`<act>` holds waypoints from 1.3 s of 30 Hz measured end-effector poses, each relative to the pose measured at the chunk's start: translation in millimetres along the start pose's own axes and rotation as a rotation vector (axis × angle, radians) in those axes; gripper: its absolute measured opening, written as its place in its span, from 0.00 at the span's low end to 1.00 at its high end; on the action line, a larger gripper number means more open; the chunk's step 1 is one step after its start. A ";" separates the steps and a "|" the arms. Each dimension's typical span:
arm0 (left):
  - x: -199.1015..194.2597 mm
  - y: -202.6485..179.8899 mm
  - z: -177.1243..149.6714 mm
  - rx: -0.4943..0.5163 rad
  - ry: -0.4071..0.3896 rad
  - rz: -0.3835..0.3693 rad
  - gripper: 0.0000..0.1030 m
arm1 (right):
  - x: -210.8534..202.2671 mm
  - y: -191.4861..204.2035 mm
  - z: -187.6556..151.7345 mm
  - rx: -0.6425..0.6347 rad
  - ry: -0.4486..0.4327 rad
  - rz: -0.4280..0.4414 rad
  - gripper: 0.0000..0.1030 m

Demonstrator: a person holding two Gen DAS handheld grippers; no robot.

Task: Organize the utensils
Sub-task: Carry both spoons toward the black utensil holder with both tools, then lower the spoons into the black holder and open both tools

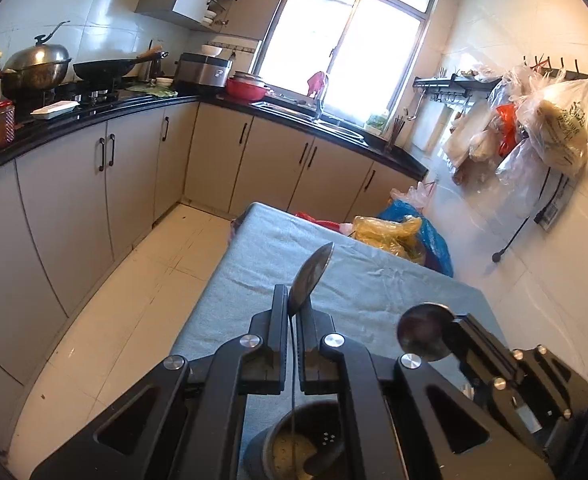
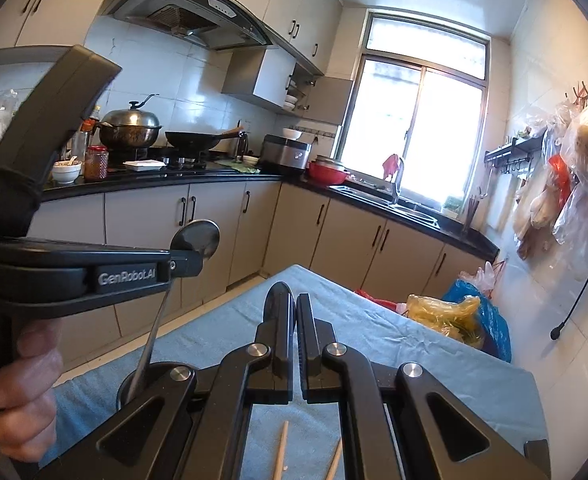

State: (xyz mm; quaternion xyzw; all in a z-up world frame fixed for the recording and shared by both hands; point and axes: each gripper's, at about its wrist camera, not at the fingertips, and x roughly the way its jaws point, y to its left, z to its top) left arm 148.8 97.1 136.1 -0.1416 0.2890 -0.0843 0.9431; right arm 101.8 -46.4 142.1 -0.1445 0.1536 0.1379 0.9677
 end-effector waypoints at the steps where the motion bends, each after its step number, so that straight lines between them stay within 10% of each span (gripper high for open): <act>1: -0.1 1.5 -2.7 0.001 0.005 0.002 0.03 | -1.2 0.5 -0.7 -0.005 0.004 0.002 0.03; 26: -20.4 4.9 -34.6 0.009 0.048 -0.011 0.04 | -12.9 -13.2 -15.4 0.174 0.142 0.223 0.06; 39: -55.1 -4.8 -37.2 0.023 0.016 -0.018 0.23 | -54.6 -57.4 -16.1 0.332 0.119 0.226 0.06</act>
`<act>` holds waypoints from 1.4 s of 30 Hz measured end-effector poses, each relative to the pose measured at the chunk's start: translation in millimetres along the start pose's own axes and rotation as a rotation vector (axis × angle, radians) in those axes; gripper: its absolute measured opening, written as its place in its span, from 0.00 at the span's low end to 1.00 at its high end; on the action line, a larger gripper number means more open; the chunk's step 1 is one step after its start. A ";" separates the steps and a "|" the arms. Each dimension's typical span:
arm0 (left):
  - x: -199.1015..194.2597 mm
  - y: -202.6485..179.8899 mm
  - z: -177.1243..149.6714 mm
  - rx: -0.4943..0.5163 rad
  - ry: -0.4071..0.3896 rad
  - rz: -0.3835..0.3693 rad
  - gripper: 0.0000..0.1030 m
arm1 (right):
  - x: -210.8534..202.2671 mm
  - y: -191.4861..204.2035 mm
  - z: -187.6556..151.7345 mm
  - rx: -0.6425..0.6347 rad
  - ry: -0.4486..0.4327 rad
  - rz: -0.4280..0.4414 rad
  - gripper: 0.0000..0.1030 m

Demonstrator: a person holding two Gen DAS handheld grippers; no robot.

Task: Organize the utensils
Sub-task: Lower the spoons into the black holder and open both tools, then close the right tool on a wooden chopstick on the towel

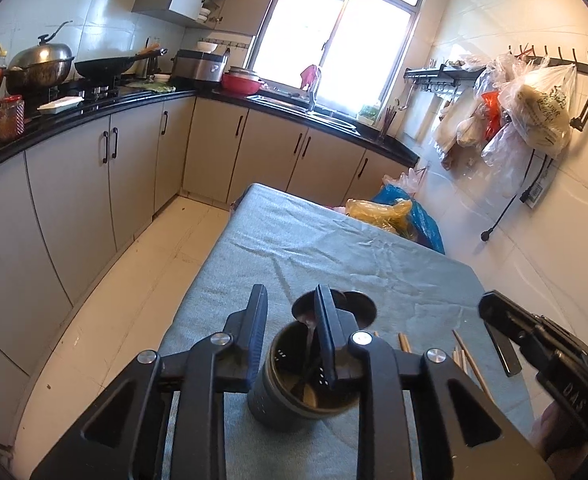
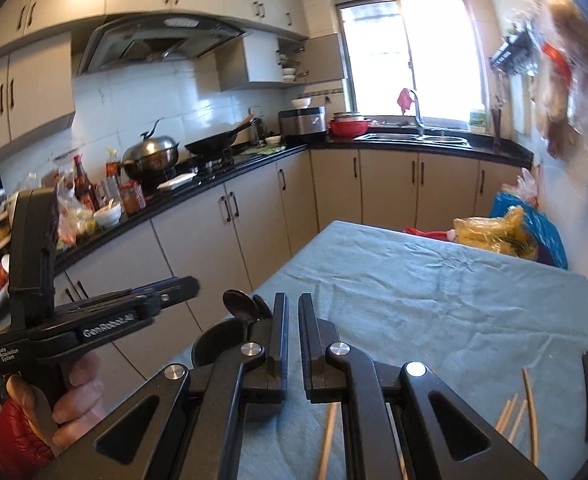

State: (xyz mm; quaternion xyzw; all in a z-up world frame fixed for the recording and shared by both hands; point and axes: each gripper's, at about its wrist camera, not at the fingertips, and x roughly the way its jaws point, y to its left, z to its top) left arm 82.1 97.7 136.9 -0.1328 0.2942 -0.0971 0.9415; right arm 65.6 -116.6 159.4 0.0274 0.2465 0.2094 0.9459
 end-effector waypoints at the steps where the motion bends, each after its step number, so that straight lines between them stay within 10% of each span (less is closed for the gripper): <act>1: -6.3 -2.6 -1.0 0.004 -0.007 -0.001 0.24 | -6.6 -4.2 -0.7 0.013 -0.005 -0.004 0.06; 10: -40.8 -53.1 -46.8 0.123 0.003 -0.018 0.40 | -67.6 -56.8 -41.6 0.126 0.000 -0.092 0.15; 26: 24.9 -119.5 -159.4 0.275 0.369 0.092 0.41 | -138.2 -180.9 -144.8 0.333 0.163 -0.313 0.20; 32: 27.2 -119.9 -154.4 0.282 0.378 0.124 0.41 | -104.9 -214.4 -109.1 0.332 0.248 -0.278 0.42; 42: 29.7 -108.1 -144.5 0.278 0.394 0.157 0.43 | 4.3 -266.3 -66.4 0.313 0.432 -0.299 0.42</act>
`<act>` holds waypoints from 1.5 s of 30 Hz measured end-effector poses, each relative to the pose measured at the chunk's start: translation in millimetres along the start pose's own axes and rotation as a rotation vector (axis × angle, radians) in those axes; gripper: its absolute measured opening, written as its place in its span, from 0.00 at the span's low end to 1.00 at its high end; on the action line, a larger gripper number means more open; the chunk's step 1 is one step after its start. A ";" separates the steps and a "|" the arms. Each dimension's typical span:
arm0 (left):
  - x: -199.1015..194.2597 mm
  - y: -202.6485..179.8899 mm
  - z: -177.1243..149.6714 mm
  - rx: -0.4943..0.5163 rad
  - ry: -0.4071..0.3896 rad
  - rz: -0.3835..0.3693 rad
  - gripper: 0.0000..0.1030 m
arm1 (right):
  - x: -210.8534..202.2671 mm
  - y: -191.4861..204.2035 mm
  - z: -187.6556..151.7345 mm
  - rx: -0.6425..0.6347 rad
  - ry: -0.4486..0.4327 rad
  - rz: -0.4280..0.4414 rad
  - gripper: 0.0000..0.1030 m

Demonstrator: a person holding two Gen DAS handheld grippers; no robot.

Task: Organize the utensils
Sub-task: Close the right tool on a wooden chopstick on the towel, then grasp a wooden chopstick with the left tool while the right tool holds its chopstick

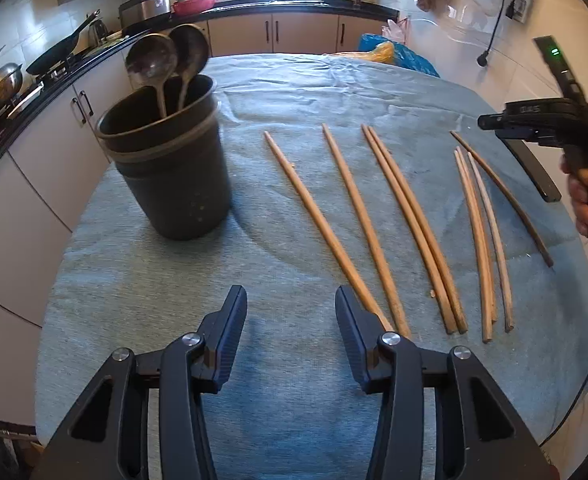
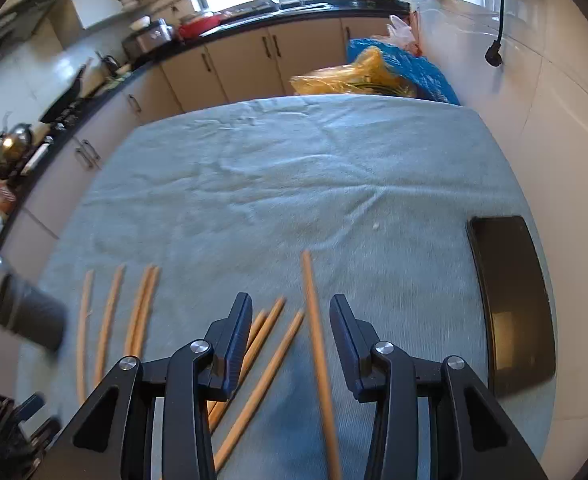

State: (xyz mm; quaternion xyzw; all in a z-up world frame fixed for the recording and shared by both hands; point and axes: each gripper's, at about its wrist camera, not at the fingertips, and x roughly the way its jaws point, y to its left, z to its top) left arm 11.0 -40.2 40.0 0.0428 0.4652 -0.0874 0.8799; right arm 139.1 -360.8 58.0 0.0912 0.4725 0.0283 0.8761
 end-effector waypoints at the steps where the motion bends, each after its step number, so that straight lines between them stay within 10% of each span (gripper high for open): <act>1: -0.1 1.8 0.7 -0.003 0.000 0.000 0.44 | 6.9 -0.8 3.3 0.000 0.011 -0.014 0.42; 19: 8.2 -10.6 34.2 -0.003 0.052 0.005 0.44 | 54.5 -6.3 9.7 -0.073 0.097 -0.140 0.06; 39: 114.6 -49.8 148.6 -0.036 0.210 0.164 0.42 | -70.1 -8.6 -32.6 0.030 -0.195 0.152 0.06; 45: 134.9 -48.7 160.4 -0.047 0.228 0.151 0.21 | -77.7 -9.9 -39.2 0.033 -0.207 0.190 0.06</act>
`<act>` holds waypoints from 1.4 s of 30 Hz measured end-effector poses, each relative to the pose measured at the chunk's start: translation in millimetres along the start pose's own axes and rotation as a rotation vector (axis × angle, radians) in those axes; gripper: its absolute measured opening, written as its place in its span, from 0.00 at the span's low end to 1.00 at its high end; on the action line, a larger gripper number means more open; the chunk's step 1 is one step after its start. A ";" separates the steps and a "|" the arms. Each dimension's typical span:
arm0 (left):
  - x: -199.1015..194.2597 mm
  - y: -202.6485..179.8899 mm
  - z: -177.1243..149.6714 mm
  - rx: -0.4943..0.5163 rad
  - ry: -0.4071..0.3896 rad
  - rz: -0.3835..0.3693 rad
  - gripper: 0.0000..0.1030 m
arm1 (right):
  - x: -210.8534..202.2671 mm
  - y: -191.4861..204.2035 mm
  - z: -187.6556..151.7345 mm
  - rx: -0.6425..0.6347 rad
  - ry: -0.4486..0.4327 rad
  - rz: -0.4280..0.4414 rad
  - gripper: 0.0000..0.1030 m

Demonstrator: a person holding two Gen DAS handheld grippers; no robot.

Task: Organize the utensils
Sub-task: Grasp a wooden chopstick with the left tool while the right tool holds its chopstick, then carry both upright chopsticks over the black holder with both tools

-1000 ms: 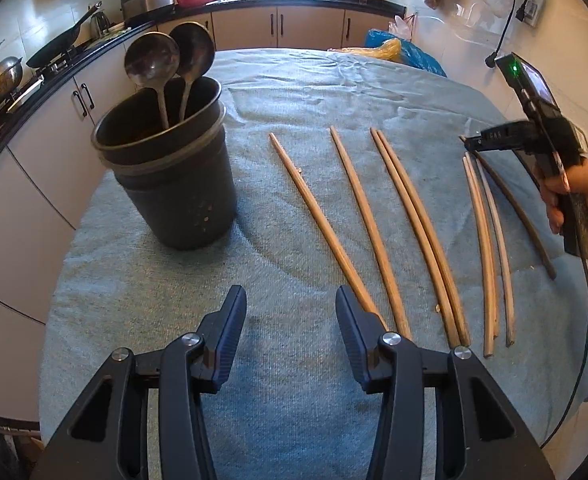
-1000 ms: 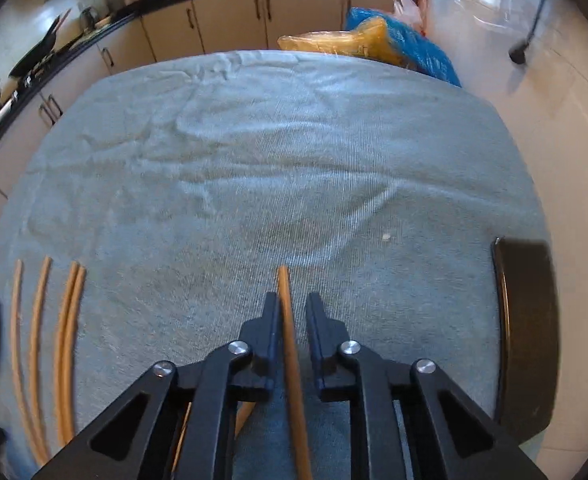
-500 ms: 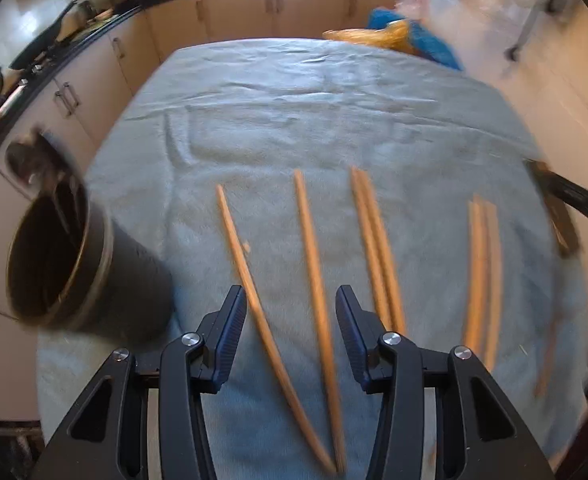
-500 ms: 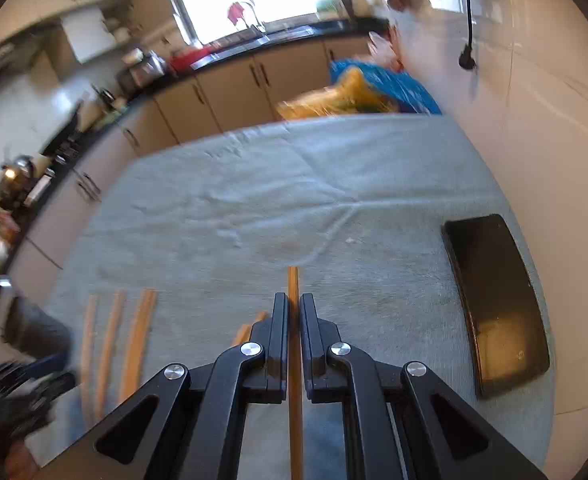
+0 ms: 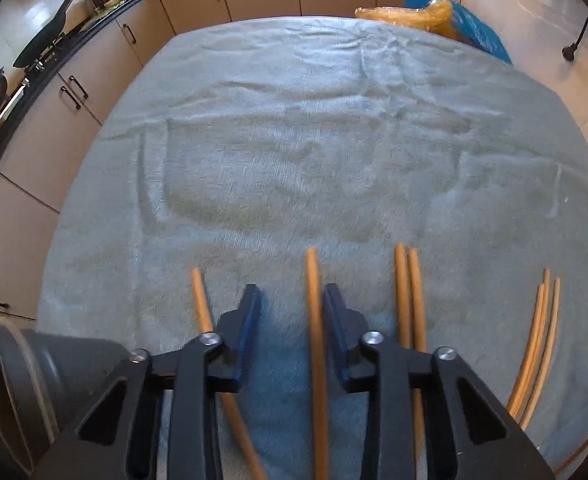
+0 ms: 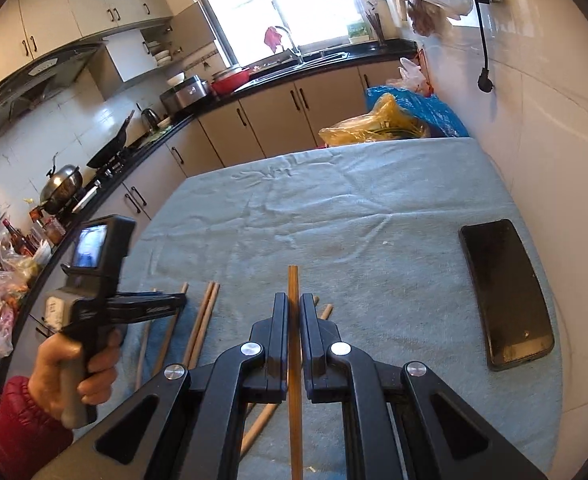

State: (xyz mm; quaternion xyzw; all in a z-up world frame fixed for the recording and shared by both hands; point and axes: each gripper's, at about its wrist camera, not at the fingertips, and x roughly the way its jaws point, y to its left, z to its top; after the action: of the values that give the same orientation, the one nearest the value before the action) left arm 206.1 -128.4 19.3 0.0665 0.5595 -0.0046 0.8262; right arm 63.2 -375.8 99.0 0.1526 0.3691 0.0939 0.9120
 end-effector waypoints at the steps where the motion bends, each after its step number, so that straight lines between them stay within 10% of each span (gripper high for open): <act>1: 0.9 -2.0 0.8 0.008 0.003 -0.004 0.12 | -1.0 0.6 -0.3 0.003 -0.003 0.005 0.06; 8: -19.2 -5.5 -16.0 0.033 -0.061 -0.035 0.05 | -18.3 5.4 -7.1 0.017 -0.035 0.031 0.06; 21: -179.3 19.1 -87.9 0.033 -0.442 -0.153 0.05 | -90.3 56.6 -33.3 -0.063 -0.244 0.035 0.06; 42: -221.7 57.7 -132.9 0.001 -0.515 -0.211 0.05 | -127.0 101.2 -56.4 -0.111 -0.325 0.013 0.06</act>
State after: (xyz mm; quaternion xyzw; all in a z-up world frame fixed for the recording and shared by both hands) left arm 5.2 -70.8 181.8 0.0051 0.3347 -0.1076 0.9361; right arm -72.5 -305.3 177.6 0.1176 0.2100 0.0942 0.9660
